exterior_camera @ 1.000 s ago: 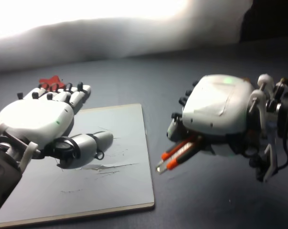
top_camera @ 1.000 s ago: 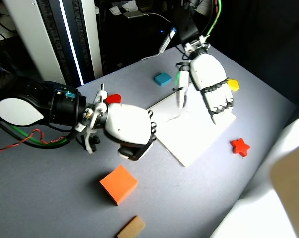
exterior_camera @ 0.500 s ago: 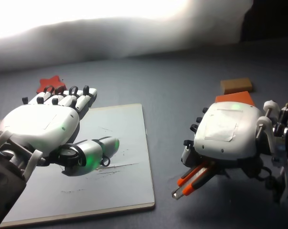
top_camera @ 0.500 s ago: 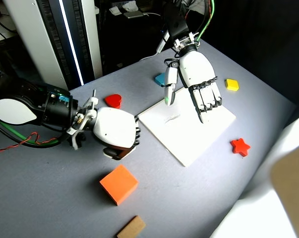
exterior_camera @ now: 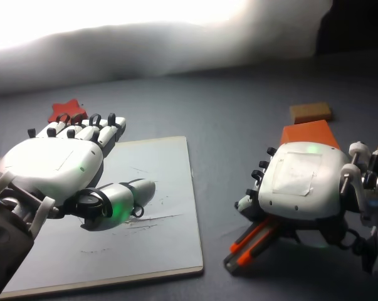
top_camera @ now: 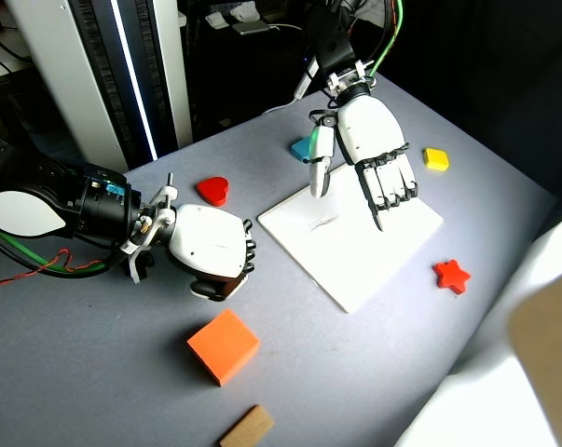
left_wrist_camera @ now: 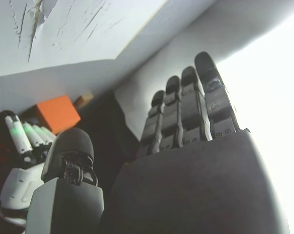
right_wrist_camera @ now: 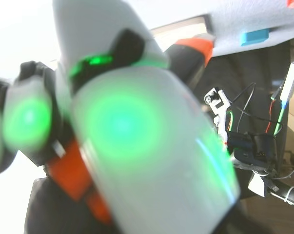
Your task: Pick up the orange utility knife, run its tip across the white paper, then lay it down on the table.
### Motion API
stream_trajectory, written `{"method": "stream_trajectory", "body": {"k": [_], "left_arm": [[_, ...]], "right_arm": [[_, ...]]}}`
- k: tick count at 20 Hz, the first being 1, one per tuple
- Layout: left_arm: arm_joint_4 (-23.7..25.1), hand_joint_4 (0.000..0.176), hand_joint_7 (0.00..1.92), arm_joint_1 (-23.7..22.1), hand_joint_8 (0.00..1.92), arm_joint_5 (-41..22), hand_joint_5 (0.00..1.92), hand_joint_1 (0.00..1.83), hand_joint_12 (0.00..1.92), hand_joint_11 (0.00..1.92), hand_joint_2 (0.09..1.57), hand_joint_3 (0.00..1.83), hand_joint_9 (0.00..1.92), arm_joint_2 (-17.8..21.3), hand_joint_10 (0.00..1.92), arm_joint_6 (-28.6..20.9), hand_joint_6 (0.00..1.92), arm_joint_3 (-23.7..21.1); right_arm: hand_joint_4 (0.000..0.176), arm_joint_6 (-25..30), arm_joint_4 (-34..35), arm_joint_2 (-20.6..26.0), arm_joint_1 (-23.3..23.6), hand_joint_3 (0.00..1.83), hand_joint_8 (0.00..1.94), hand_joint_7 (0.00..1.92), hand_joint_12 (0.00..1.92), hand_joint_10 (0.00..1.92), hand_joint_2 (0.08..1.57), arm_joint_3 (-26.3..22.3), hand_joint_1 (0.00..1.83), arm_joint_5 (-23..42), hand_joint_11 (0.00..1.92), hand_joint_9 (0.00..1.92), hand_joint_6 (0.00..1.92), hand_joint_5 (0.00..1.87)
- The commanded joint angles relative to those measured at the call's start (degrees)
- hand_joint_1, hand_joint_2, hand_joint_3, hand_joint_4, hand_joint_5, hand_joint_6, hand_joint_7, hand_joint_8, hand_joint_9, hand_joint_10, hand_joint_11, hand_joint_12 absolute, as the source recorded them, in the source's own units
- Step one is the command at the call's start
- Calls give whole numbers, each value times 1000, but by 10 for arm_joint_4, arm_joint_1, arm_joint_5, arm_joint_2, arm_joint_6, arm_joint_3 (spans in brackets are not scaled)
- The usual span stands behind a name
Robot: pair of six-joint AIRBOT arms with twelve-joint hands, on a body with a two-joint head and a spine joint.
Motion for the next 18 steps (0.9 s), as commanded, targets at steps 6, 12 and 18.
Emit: {"method": "stream_trajectory", "body": {"k": [6, 12, 18], "left_arm": [[36, 3, 102, -4, 2, -47, 0, 25, 656, 0, 1292, 0, 107, 1, 5, -1, 0, 1], [36, 2, 89, -2, 1, -47, 0, 51, 610, 0, 1296, 0, 92, 1, 2, -1, 0, 1], [37, 0, 392, -4, 30, -47, 214, 155, 1083, 0, 1281, 0, 350, 1, 55, -2, 32, 1]], "right_arm": [[0, -4, 5, 19, -2, 0, 584, 242, 1632, 1033, 1220, -19, 714, 63, 7, 115, 643, 86], [0, -4, 5, 54, -16, 0, 2, 65, 212, 205, 1136, -51, 513, 71, 0, 45, 0, 0], [0, -10, 57, 115, 3, 3, 63, 365, 959, 237, 1167, -113, 205, 54, 0, 263, 87, 253]]}}
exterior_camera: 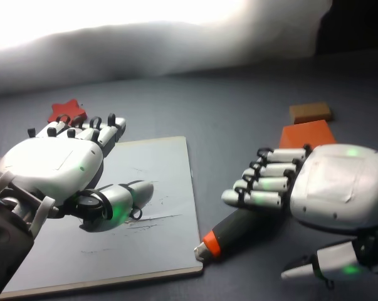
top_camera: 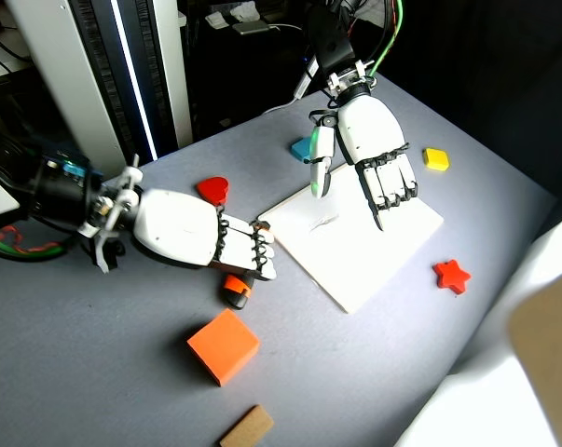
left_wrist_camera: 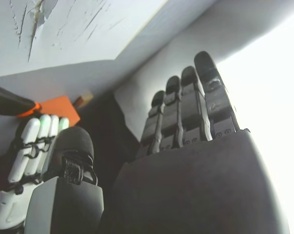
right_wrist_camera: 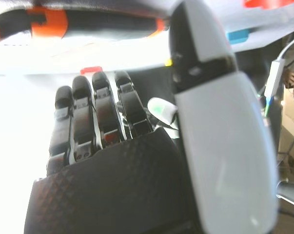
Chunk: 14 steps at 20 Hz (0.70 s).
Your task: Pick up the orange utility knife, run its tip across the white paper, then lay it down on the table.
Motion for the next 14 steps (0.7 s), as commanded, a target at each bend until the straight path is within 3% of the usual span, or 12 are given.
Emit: {"method": "stream_trajectory", "body": {"k": [1, 2, 3, 4, 5, 7, 8, 9, 10, 12, 13, 14], "left_arm": [[36, 0, 392, -5, 30, -46, 214, 155, 1083, 0, 1281, 0, 350, 1, 55, -5, 32, 1], [36, 0, 712, -7, 520, -42, 691, 323, 1637, 54, 1292, 4, 493, 1, 859, -13, 283, 1], [36, 0, 644, -11, 778, -40, 678, 329, 1725, 55, 1296, 2, 435, 1, 1101, -15, 413, 1], [36, 0, 600, -16, 1210, -37, 607, 299, 1904, 175, 1327, 4, 458, 1, 1448, -15, 872, 0], [36, 0, 638, -21, 1408, -36, 633, 287, 1918, 318, 1350, 6, 531, 0, 1608, -15, 1063, 0], [36, 0, 749, -26, 1574, -32, 716, 332, 1921, 496, 1362, 3, 638, -1, 1810, -9, 1280, -4], [36, 0, 793, -27, 1805, -31, 705, 295, 1921, 658, 1389, 10, 761, 0, 1899, -10, 1648, -7], [36, 0, 877, -29, 1898, -31, 730, 300, 1921, 840, 1404, 12, 901, 0, 1917, -10, 1845, -9], [36, 0, 1054, -30, 1916, -31, 871, 329, 1921, 1088, 1416, 13, 1110, 0, 1920, -10, 1906, -11], [36, 0, 1221, -36, 1921, -30, 1084, 340, 1921, 1337, 1475, 33, 1300, 0, 1921, -10, 1920, -16], [36, 0, 1241, -39, 1921, -28, 1125, 400, 1921, 1366, 1490, 34, 1323, 0, 1921, -9, 1921, -19], [36, 98, 1297, -43, 1921, -28, 1221, 506, 1921, 1433, 1512, 20, 1375, 0, 1921, -6, 1921, -24]], "right_arm": [[0, -5, 13, 9, 9, 3, 63, 365, 959, 237, 1167, -8, 205, 51, 0, 263, 87, 253], [0, -6, 16, 24, 13, 5, 235, 734, 1583, 847, 1236, -21, 69, 49, 0, 438, 504, 520], [0, -6, 16, 36, 15, 2, 331, 730, 1654, 969, 1243, -31, 55, 48, 0, 422, 681, 480], [0, -6, 16, 49, 20, 2, 701, 742, 1764, 1180, 1262, -41, 56, 44, 98, 507, 907, 578], [0, -6, 18, 64, 24, 2, 893, 858, 1854, 1351, 1273, -53, 47, 41, 272, 627, 913, 734], [0, -6, 36, 87, 28, 7, 1084, 1026, 1918, 1645, 1305, -70, 8, 41, 471, 771, 915, 924], [0, -5, 40, 98, 30, 11, 1512, 1105, 1920, 1866, 1339, -76, 8, 42, 750, 957, 1274, 980], [0, -2, 41, 107, 31, 15, 1703, 1172, 1921, 1910, 1375, -82, 18, 47, 941, 1103, 1551, 1018], [0, 3, 41, 115, 31, 26, 1831, 1264, 1921, 1919, 1436, -87, 174, 53, 1184, 1285, 1811, 1076], [0, 12, 41, 132, 36, 23, 1937, 1393, 1921, 1921, 1504, -97, 437, 53, 1488, 1499, 1917, 1223], [12, 19, 41, 140, 36, 16, 1940, 1414, 1921, 1921, 1513, -102, 500, 52, 1528, 1529, 1920, 1262], [169, 25, 42, 148, 36, 0, 1941, 1427, 1921, 1921, 1476, -107, 683, 52, 1572, 1551, 1921, 1280]]}}
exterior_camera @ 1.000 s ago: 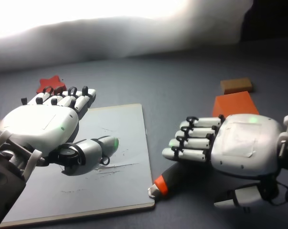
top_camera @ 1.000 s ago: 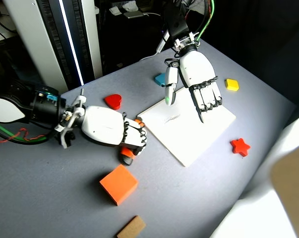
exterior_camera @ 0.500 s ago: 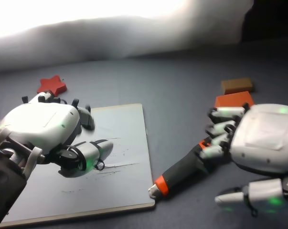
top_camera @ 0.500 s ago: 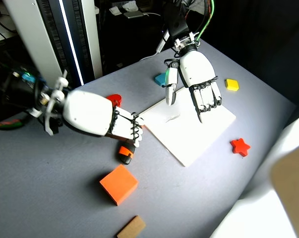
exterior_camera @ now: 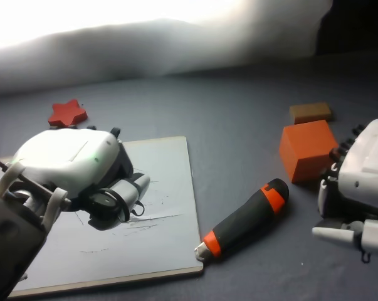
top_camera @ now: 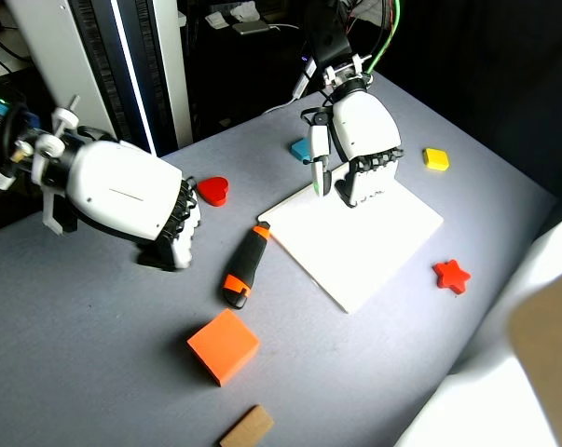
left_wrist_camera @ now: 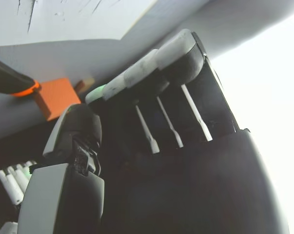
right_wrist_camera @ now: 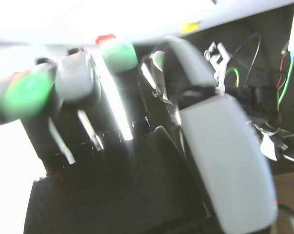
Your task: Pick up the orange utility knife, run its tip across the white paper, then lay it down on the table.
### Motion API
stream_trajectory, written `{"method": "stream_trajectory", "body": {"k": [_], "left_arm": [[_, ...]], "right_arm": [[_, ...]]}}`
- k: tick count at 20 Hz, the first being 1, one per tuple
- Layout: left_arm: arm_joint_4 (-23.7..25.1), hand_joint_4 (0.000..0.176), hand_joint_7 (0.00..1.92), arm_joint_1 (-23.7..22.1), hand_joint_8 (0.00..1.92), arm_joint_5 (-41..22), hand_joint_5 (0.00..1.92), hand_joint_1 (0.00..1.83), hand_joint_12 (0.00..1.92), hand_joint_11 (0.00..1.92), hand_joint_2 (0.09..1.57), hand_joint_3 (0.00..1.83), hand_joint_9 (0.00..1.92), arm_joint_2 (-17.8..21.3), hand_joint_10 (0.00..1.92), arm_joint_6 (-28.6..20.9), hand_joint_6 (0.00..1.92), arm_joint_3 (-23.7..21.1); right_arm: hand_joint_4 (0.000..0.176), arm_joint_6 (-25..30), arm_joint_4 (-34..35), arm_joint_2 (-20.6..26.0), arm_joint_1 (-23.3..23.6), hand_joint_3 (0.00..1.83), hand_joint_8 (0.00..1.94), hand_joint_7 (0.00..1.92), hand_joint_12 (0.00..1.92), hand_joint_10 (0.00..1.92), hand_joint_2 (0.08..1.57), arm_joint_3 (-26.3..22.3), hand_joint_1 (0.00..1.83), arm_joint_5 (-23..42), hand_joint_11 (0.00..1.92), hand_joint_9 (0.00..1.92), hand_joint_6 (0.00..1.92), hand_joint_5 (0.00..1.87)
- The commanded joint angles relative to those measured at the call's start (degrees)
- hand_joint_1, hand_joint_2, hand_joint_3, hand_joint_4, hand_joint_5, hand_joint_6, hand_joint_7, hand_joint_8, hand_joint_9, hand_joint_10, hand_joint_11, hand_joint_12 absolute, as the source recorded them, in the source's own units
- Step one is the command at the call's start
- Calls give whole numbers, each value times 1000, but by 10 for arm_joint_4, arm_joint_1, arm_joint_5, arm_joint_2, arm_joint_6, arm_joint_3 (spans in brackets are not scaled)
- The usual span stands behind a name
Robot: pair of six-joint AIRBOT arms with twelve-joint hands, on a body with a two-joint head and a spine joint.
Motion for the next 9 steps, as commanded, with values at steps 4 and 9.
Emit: {"method": "stream_trajectory", "body": {"k": [4, 9], "left_arm": [[37, 175, 1348, -11, 1921, -35, 1260, 583, 1921, 1493, 1509, 15, 1430, 0, 1921, 6, 1921, -11], [37, 176, 1326, -6, 1921, -34, 1246, 638, 1921, 1452, 1495, 9, 1403, 2, 1921, 5, 1921, -9]], "right_arm": [[176, 12, 21, 19, -5, 0, 1941, 1373, 1921, 1921, 1455, -13, 723, 81, 1492, 1484, 1921, 1260], [176, 19, 40, 40, -36, 0, 1941, 1338, 1921, 1921, 1451, -22, 677, 122, 1430, 1427, 1921, 1216]]}}
